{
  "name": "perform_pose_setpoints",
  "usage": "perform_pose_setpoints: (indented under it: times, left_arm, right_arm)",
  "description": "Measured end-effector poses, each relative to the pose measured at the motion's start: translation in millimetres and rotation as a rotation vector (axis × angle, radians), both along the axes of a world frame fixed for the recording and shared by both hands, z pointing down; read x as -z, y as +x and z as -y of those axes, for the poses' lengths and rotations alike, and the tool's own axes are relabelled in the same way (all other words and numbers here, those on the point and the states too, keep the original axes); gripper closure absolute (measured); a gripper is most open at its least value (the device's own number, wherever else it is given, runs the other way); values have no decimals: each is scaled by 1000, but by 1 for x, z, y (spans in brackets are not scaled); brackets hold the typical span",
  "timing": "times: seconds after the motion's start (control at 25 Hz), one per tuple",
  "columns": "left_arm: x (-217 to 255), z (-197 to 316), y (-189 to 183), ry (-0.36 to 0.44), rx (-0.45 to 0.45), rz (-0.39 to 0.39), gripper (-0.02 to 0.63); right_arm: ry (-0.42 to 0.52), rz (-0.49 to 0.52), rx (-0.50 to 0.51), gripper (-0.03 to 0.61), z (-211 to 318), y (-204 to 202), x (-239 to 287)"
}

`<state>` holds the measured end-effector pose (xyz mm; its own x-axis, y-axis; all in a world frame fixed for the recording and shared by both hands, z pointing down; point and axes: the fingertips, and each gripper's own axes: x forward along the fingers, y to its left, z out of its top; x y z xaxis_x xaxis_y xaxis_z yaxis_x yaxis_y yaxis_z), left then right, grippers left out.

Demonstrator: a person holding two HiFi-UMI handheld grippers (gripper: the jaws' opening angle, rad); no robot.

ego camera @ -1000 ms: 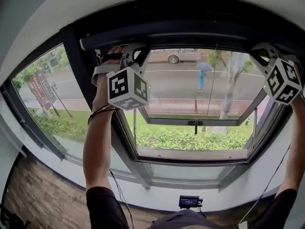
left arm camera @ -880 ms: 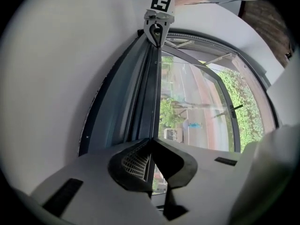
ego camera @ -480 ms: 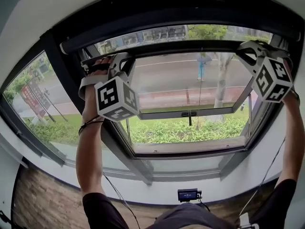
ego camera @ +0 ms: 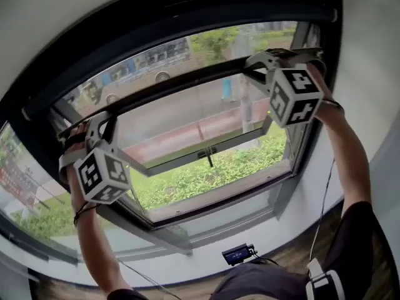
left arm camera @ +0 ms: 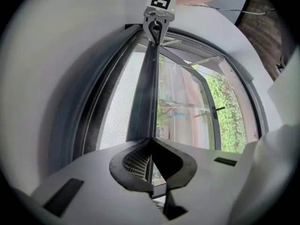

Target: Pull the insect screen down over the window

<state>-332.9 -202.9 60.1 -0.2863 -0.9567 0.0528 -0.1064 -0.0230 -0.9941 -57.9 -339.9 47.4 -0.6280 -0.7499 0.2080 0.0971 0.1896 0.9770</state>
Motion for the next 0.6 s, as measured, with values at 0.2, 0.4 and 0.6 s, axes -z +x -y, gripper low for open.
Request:
perform_pose_setpoints:
  times: [0.2,0.4,0.6]
  left_arm:
    - [-40,5,14,-27,5,-3,598]
    - [-79,7,19,-77,4,-3,598]
    - [-125,6,18,-137,10,-24,598]
  right_arm:
    - [-58,-45,18,558,-2,9,-45]
    - [-112,-49,3,558,-4,15,-83]
    - [-163,-90,17,558,-4,12,-129]
